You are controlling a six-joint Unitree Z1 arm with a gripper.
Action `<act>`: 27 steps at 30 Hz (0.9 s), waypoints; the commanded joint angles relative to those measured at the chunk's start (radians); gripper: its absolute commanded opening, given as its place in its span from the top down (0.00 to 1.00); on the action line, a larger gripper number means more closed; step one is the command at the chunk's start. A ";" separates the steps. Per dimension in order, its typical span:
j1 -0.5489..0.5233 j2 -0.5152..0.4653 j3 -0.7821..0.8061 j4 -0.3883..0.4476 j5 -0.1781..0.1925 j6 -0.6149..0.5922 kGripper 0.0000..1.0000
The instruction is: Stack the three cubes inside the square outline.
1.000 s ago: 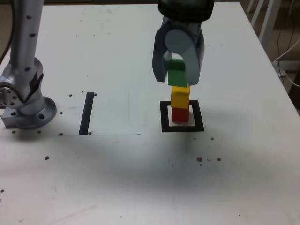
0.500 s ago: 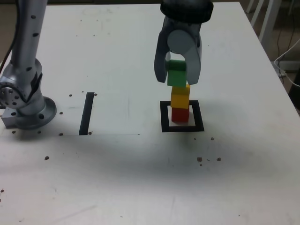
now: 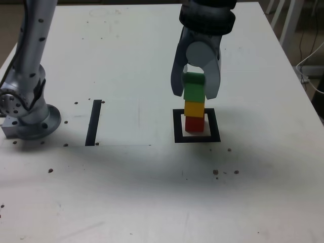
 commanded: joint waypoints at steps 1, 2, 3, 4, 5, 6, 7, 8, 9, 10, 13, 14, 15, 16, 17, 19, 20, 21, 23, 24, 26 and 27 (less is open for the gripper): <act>0.003 0.006 -0.001 0.011 -0.001 0.003 0.70; 0.004 0.007 -0.001 0.010 0.000 0.004 0.68; 0.005 0.008 -0.001 0.009 0.001 0.006 0.64; 0.006 0.010 0.000 0.006 0.001 0.009 0.54; 0.007 0.011 0.000 0.003 0.002 0.012 0.45; 0.007 0.012 0.001 0.000 0.003 0.015 0.35; 0.008 0.012 0.001 -0.002 0.003 0.018 0.25; 0.008 0.013 0.002 -0.004 0.004 0.021 0.17; 0.008 0.013 0.002 -0.006 0.004 0.023 0.09; 0.009 0.013 0.003 -0.006 0.005 0.024 0.05; 0.009 0.013 0.006 -0.006 0.006 0.025 0.01; 0.009 0.013 0.007 -0.006 0.006 0.026 0.01; 0.009 0.012 0.008 -0.006 0.006 0.026 0.01; 0.009 0.011 0.010 -0.006 0.007 0.026 0.01; 0.009 0.010 0.012 -0.006 0.007 0.026 0.01; 0.010 0.004 0.015 -0.006 0.011 0.026 0.01; 0.010 -0.002 0.016 -0.006 0.015 0.026 0.01; 0.010 -0.009 0.018 -0.006 0.019 0.026 0.01; 0.010 -0.035 0.023 -0.005 0.032 0.025 0.01; 0.011 -0.049 0.026 -0.004 0.039 0.024 0.01; 0.012 -0.078 0.034 -0.001 0.050 0.021 0.01; 0.014 -0.092 0.039 0.001 0.055 0.019 0.01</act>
